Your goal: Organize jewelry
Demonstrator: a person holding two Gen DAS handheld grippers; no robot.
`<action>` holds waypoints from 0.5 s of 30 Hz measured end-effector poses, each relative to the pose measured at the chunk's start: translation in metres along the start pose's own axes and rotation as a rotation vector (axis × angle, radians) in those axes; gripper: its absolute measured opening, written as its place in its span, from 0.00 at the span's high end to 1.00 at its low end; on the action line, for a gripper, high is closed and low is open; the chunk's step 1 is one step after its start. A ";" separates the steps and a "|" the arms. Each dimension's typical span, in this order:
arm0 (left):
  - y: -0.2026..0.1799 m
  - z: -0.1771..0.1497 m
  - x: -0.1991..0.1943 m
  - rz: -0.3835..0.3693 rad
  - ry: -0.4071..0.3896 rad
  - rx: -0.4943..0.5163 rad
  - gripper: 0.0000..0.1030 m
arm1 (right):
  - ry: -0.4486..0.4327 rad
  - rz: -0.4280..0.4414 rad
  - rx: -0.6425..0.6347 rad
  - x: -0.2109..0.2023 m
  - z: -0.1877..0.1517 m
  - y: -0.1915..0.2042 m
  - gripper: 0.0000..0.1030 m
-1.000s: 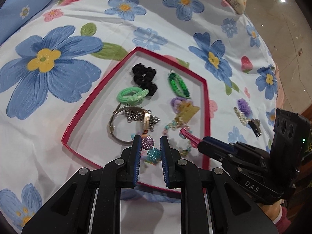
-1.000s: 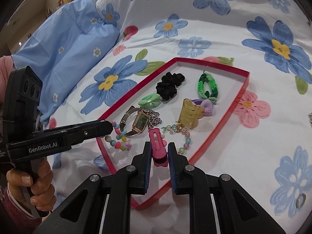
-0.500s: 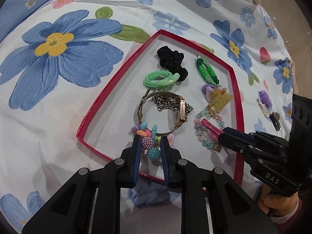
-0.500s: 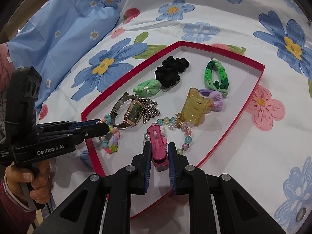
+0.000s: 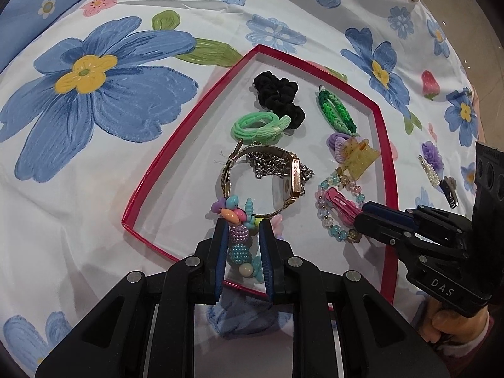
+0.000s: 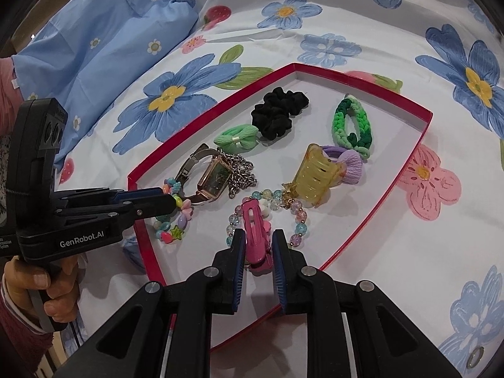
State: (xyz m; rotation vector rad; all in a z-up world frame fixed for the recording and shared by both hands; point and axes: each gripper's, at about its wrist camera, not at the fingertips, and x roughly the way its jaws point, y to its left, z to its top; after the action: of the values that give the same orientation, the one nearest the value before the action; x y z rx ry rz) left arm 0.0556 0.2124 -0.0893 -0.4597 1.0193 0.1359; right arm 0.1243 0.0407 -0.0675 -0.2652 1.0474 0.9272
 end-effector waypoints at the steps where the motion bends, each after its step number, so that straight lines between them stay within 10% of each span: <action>1: 0.000 0.000 0.000 -0.001 0.000 -0.001 0.83 | 0.000 0.000 -0.001 0.000 0.000 0.000 0.82; 15: -0.001 0.000 -0.008 0.009 -0.014 -0.001 0.65 | -0.006 0.024 0.035 -0.001 -0.001 -0.001 0.79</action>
State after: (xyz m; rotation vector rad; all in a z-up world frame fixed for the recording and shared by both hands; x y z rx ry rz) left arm 0.0516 0.2126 -0.0818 -0.4548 1.0074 0.1474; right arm 0.1243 0.0390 -0.0674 -0.2208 1.0623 0.9292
